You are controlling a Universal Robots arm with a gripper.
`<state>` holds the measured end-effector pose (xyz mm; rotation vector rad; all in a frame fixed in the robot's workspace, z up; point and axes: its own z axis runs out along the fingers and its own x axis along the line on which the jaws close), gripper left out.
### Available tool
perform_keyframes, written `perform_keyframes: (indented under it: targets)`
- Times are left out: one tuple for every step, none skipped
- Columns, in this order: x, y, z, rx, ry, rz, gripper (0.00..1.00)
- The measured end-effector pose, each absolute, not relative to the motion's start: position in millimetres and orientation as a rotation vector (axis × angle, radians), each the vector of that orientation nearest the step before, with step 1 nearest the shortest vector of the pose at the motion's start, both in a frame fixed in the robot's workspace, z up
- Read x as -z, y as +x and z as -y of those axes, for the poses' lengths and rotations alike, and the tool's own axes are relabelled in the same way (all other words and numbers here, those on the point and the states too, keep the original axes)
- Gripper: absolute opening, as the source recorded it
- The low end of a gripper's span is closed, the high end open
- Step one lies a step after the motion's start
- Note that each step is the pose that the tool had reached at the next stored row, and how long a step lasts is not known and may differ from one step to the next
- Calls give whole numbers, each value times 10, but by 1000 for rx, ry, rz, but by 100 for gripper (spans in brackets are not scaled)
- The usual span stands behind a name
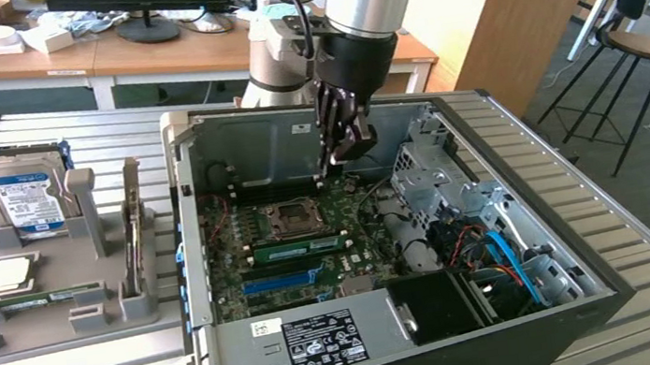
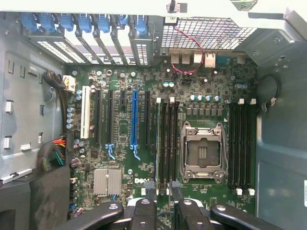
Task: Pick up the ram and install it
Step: 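Press down the ram until it locks into place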
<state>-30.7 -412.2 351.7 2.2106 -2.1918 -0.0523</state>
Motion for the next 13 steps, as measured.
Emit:
perform_keyframes:
  targets:
    - [-3517, -307, 4122, 52, 2211, 2192, 25]
    - [-3517, -307, 4122, 52, 2211, 2192, 25]
    - [-3517, -307, 4122, 52, 2211, 2192, 25]
    - [-3517, -307, 4122, 52, 2211, 2192, 25]
    - [-3517, -307, 4122, 52, 2211, 2192, 24]
    - [-3517, -307, 4122, 52, 2211, 2192, 24]
    - [-3516, -307, 4122, 52, 2211, 2192, 17]
    - [-3517, -307, 4122, 52, 2211, 2192, 17]
    - [-3517, -307, 4122, 52, 2211, 2192, 11]
    - [-3517, -307, 4122, 52, 2211, 2192, 10]
    - [-3517, -307, 4122, 52, 2211, 2192, 10]
    - [-3517, -307, 4122, 52, 2211, 2192, 10]
    - [-3517, -307, 4122, 52, 2211, 2192, 10]
